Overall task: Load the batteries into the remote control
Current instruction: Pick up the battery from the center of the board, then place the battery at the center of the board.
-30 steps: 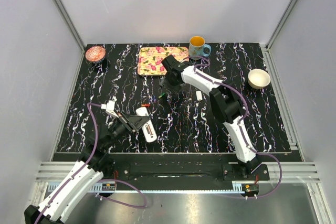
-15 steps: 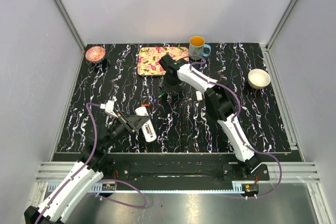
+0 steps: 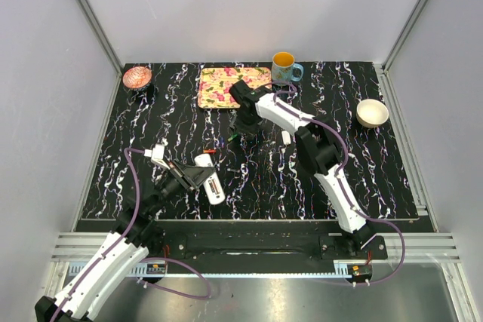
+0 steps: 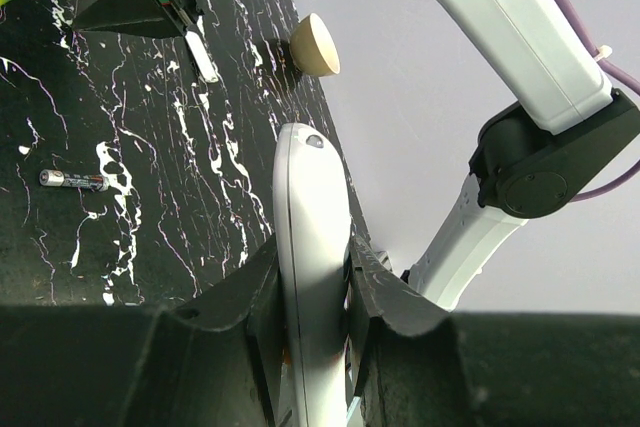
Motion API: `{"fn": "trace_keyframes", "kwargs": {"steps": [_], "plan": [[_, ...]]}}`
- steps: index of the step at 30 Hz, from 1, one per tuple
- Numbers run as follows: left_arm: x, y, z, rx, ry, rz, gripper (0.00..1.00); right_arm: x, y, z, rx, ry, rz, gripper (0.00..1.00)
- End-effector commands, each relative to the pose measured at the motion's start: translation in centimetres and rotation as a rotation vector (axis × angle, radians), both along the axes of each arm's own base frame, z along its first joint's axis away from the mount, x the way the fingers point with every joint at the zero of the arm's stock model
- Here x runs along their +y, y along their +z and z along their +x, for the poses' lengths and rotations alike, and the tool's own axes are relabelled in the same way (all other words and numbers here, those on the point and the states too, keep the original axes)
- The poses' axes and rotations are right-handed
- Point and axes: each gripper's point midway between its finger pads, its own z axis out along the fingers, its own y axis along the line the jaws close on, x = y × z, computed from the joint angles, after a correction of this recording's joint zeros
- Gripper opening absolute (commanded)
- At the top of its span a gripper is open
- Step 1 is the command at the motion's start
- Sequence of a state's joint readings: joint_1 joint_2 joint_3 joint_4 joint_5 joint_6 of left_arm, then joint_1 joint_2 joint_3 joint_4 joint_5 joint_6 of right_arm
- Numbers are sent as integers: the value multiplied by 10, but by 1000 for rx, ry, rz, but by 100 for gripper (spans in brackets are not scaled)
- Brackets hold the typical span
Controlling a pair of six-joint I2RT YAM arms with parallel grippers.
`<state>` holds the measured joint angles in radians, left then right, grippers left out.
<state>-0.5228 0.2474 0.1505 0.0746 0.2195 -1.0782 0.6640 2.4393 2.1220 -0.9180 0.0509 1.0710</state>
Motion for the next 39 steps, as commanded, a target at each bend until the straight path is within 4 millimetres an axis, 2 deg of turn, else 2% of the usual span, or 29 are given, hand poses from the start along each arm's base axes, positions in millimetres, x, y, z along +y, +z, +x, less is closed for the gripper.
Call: {"fn": "trace_keyframes", "kwargs": {"steps": [1, 12, 15, 17, 19, 22, 26, 27, 29, 30, 31, 35, 38, 39], "plan": [[1, 30, -1, -77, 4, -59, 0, 11, 2, -17, 19, 9, 0, 57], [1, 28, -3, -72, 1, -56, 0, 13, -7, -18, 37, -9, -1, 52], [1, 27, -3, -71, 1, -57, 0, 14, -7, -17, 35, -17, 4, 47], [2, 28, -3, -72, 3, -58, 0, 15, -7, -15, 30, -28, 9, 35], [2, 27, -2, -71, 4, -59, 0, 15, -10, -15, 31, -31, 8, 29], [1, 26, -2, -67, 3, -56, 0, 14, -11, -14, 31, -33, 8, 27], [1, 26, -1, -67, 6, -53, 0, 4, -18, -14, 33, -33, -21, 22], [1, 26, -2, -67, 4, -53, 0, 0, -20, -16, 39, -31, -32, 17], [1, 24, -1, -61, 4, -50, 0, -8, -21, -15, 35, -14, -45, 13], [1, 24, -1, -61, 6, -50, 0, -13, -21, -18, 35, -2, -58, 3], [1, 25, -1, -61, 4, -50, 0, -19, -19, -17, 29, 13, -69, 0], [2, 25, -1, -61, 9, -39, 0, -53, -7, -23, -29, 190, -207, 0], [3, 24, -1, -61, 15, -37, 0, -87, 4, -39, -56, 321, -323, 0], [3, 25, 0, -64, 18, -38, 0, -101, 6, -53, -46, 358, -349, 0]]}}
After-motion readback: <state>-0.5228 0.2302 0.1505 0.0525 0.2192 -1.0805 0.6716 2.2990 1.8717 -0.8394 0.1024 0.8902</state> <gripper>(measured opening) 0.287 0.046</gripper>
